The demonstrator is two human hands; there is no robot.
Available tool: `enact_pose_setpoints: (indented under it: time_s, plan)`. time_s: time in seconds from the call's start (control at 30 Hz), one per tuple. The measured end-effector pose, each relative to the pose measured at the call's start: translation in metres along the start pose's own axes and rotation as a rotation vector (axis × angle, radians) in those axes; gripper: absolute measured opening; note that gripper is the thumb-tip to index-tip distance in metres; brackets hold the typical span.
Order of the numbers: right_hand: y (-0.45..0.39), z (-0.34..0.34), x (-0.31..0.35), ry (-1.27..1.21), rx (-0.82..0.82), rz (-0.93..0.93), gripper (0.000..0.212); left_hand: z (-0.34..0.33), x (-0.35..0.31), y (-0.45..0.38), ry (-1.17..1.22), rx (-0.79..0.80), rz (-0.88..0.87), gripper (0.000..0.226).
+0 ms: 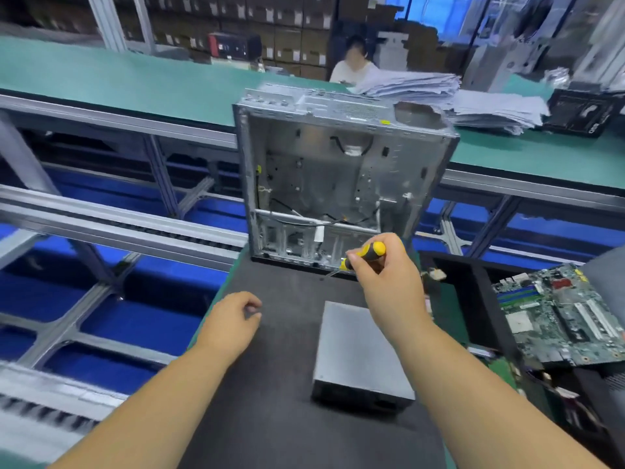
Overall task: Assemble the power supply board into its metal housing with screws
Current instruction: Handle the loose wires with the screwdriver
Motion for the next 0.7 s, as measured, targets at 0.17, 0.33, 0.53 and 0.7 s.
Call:
enact_pose_setpoints:
  time_s: [0.17,0.33,0.53,0.7]
  plan:
    - [0.009,-0.054,0.026,0.018,0.079,0.009,0.016,0.024,0.065,0.014,-0.138,0.062,0.123,0.022]
    - [0.013,-0.080,0.040,0.063,0.090,0.014,0.017,0.018,0.080,0.011,-0.160,0.114,0.035,0.032]
    - [0.017,-0.083,0.041,0.092,0.067,-0.024,0.017,0.008,0.078,-0.005,-0.183,0.130,-0.084,0.022]
    - [0.020,-0.075,0.037,0.101,0.034,-0.049,0.017,0.007,0.078,-0.008,-0.177,0.102,-0.068,0.010]
Point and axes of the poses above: each hand's wrist, its own y-axis away from the middle knuckle, its own z-axis out of the back of the hand, x = y × z, the point moved 3 cm from there along -y, towards the middle knuckle, and after that the axes turned 10 degrees about -z, right-handed, at the moved point
